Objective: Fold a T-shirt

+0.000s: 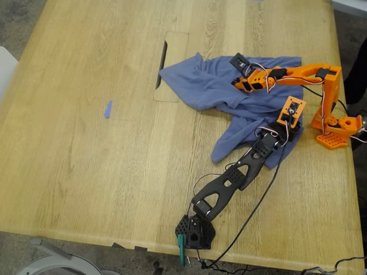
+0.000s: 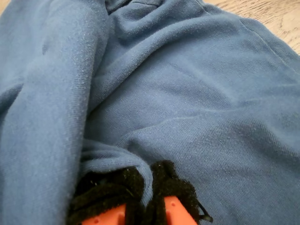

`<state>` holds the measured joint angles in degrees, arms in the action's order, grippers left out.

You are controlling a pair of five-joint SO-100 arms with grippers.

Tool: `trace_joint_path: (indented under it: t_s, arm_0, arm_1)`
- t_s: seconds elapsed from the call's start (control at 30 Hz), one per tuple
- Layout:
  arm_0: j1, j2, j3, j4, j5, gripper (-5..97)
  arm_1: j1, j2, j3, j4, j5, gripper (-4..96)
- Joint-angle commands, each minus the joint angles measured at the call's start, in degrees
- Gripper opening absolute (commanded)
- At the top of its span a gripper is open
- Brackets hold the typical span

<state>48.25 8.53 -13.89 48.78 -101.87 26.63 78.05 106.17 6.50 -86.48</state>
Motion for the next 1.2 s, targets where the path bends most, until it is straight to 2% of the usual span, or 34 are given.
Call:
trace_joint_path:
  t_s: [0.0, 0.27, 0.33, 0.43, 0.57, 0.7, 0.87, 1.17]
  arm_0:
    - [4.48, 0.88, -5.36, -3.25, -0.79, 0]
    - [4.13, -3.69, -5.36, -1.85, -0.97, 0]
    - [3.87, -4.13, -5.36, -1.67, -0.97, 3]
    - [3.60, -3.60, -5.36, -1.41, -0.26, 21]
    - [3.96, -1.67, -5.36, -1.58, 2.90, 45]
    - [4.48, -0.09, -5.36, -1.41, 6.24, 61]
    - [3.52, -0.26, -5.27, 0.53, 8.70, 66]
    - [1.14, -3.08, -5.10, 1.23, 17.23, 63]
  arm_1:
    - [2.11, 0.88, 0.00, -1.41, -0.09, 0.0]
    - [3.08, 1.58, 1.23, -1.41, -0.09, 0.0]
    - [3.08, 1.93, 1.58, -1.23, -0.09, 0.0]
    - [3.16, 2.99, 2.64, -1.05, -0.09, 0.0]
    - [3.69, 4.57, 4.48, -0.62, -0.26, 0.0]
    - [3.87, 5.01, 5.19, -0.35, -0.35, 0.0]
    - [3.08, 5.27, 5.27, -0.26, -0.35, 0.0]
    - [2.20, 5.71, 4.92, 0.88, -0.53, 0.0]
